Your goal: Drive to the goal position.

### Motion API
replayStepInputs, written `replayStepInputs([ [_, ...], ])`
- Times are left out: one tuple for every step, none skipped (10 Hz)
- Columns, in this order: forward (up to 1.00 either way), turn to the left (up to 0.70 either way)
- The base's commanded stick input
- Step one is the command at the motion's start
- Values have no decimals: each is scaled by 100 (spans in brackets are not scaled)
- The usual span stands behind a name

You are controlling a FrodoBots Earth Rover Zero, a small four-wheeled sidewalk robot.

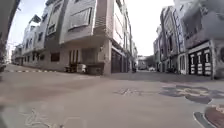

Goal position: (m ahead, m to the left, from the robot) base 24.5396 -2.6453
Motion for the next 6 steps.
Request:
replayStepInputs([
  [100, -34],
  [100, -34],
  [100, -9],
  [100, 6],
  [100, 6],
  [100, 6],
])
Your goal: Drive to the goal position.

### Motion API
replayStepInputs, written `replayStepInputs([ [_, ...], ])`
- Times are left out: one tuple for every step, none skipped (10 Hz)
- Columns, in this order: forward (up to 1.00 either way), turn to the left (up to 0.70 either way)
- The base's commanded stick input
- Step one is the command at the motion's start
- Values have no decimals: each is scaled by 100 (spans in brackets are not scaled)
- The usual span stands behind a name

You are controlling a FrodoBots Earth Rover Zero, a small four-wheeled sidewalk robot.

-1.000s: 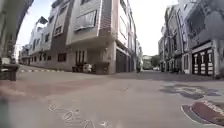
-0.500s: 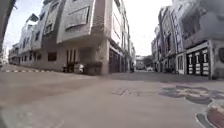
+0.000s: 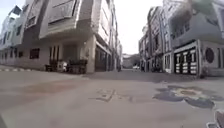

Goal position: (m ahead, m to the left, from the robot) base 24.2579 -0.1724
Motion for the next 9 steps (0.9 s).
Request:
replayStepInputs([
  [100, 6],
  [100, 6],
  [100, 6],
  [100, 6],
  [100, 6],
  [100, -2],
  [100, -20],
  [100, -34],
  [100, -34],
])
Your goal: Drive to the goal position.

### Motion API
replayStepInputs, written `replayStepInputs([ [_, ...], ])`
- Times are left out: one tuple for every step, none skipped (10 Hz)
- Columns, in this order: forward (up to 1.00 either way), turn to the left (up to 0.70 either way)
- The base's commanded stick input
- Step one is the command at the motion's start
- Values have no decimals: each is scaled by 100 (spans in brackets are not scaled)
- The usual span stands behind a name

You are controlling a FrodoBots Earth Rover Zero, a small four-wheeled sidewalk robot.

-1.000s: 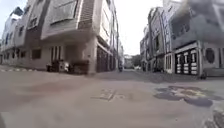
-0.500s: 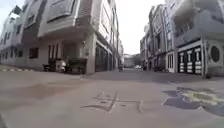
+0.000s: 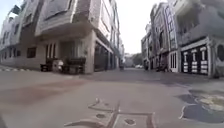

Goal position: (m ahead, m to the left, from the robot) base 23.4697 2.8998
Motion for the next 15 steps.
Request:
replayStepInputs([
  [100, -34],
  [100, -34],
  [100, -34],
  [100, -34],
  [100, -22],
  [100, 6],
  [100, 6],
  [100, 6],
  [100, 6],
  [100, 6],
  [100, 6],
  [100, 6],
  [100, 6],
  [100, 6],
  [100, 6],
])
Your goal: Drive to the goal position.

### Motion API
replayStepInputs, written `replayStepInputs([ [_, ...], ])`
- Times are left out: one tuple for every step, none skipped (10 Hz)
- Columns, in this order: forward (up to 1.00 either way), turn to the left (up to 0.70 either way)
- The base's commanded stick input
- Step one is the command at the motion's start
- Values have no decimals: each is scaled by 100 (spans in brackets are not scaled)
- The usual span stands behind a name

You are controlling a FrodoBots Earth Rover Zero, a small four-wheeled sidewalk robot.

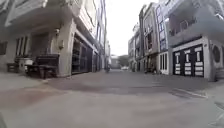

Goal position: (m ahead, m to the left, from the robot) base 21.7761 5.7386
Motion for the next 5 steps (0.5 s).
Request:
replayStepInputs([
  [100, 6],
  [100, -12],
  [100, -27],
  [100, -34],
  [100, -34],
])
